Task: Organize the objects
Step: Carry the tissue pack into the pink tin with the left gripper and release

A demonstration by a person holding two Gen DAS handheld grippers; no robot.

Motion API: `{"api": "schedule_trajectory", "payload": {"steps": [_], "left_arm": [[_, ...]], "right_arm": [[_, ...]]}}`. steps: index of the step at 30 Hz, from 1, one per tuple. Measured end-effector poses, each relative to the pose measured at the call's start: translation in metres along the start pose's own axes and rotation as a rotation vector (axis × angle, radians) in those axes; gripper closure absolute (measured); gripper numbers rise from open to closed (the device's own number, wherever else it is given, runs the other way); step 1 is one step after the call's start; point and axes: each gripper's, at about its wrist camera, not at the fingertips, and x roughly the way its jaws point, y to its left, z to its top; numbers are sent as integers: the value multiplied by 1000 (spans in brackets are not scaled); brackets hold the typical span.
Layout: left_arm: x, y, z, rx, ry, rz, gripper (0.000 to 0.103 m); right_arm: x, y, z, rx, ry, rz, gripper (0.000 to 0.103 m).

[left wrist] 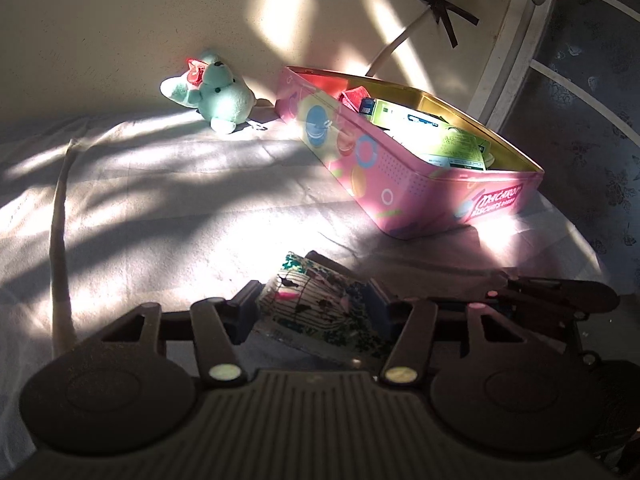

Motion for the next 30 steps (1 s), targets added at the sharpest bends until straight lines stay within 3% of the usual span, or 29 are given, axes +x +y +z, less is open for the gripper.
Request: {"api": "schedule_trajectory", "payload": {"steps": [3,6,8,12,13,16,18,21,25,30], "left_arm": [[-5,-11,-4,33,19,-41,45],[-12,-19,-4,69,0,-35,43],[-14,-18,1,62,-24,-11,31],[-7,-8,7,5,0,22,28],[-5,-6,5,-8,16,19,29],[5,-6,-1,-37,71,-9,48],[5,-6,-1,-64,72,-44,59],[-5,-18,15,-25,30,-6,60],[-14,-42,57,7,-62,-69,60],[29,-93,98,129,-75,-94,60]], "right_arm": [[-7,-13,-4,20,-6,-42,46],[-23,-39,-12,84,-36,-114,45],[-27,-45,-12,101,-44,-106,45],[-28,-37,-6,53,-55,-67,42],[-26,-33,-5,33,-50,-53,42],[-11,-19,-1,-23,-18,-19,43],[3,-15,2,-26,4,25,51],[7,-8,8,-45,-24,13,55],[-35,-23,37,-80,-208,-51,55],[-47,-72,62,-29,-257,-157,55]]}}
